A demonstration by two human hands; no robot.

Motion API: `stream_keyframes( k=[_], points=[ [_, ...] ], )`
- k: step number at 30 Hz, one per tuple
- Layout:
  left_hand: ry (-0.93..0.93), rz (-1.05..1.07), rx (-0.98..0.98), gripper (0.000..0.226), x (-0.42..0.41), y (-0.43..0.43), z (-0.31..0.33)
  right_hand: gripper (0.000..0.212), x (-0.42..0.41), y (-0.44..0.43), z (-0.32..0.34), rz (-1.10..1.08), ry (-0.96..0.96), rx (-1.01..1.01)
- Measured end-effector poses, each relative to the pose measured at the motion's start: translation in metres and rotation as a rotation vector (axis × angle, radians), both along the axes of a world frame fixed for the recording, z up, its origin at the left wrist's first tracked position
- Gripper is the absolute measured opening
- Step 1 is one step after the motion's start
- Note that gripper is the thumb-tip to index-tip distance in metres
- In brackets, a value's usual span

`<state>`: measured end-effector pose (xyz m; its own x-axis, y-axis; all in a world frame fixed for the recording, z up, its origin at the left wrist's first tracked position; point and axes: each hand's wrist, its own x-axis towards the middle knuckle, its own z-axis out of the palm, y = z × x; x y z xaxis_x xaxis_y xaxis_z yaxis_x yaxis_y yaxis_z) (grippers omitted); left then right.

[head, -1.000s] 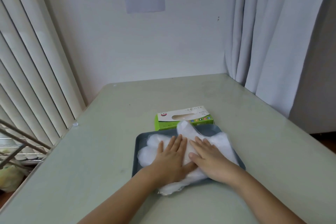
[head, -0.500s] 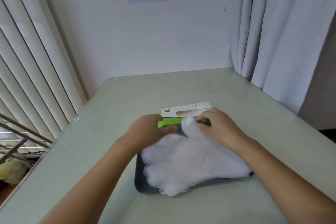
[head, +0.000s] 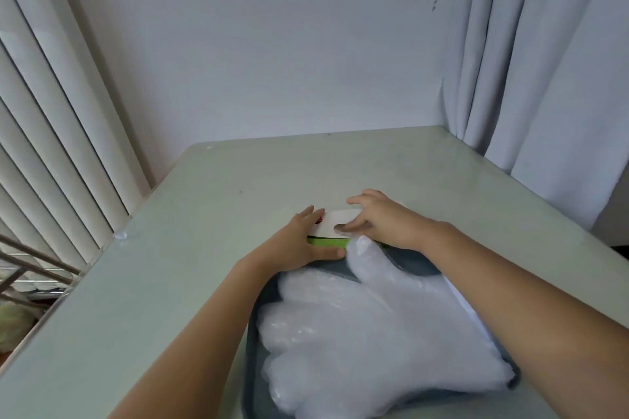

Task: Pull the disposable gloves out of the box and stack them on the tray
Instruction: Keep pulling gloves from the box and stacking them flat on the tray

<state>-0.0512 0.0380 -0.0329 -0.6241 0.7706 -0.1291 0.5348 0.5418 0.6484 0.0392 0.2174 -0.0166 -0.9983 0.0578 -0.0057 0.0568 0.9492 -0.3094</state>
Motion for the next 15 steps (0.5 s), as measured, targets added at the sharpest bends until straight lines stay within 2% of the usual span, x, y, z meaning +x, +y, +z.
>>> stream_keyframes(
  k=[8, 11, 15],
  points=[
    [-0.007, -0.020, 0.026, 0.093, -0.008, 0.001, -0.006, 0.018, 0.000, 0.001, -0.020, -0.063, 0.316, -0.148],
    [-0.003, -0.021, 0.033, 0.093, -0.008, 0.001, -0.007, 0.006, 0.001, 0.003, -0.024, -0.160, 0.408, -0.295],
    [-0.004, -0.018, 0.038, 0.093, -0.009, 0.002, -0.008, 0.006, -0.002, 0.004, -0.021, -0.282, 0.463, -0.467]
  ],
)
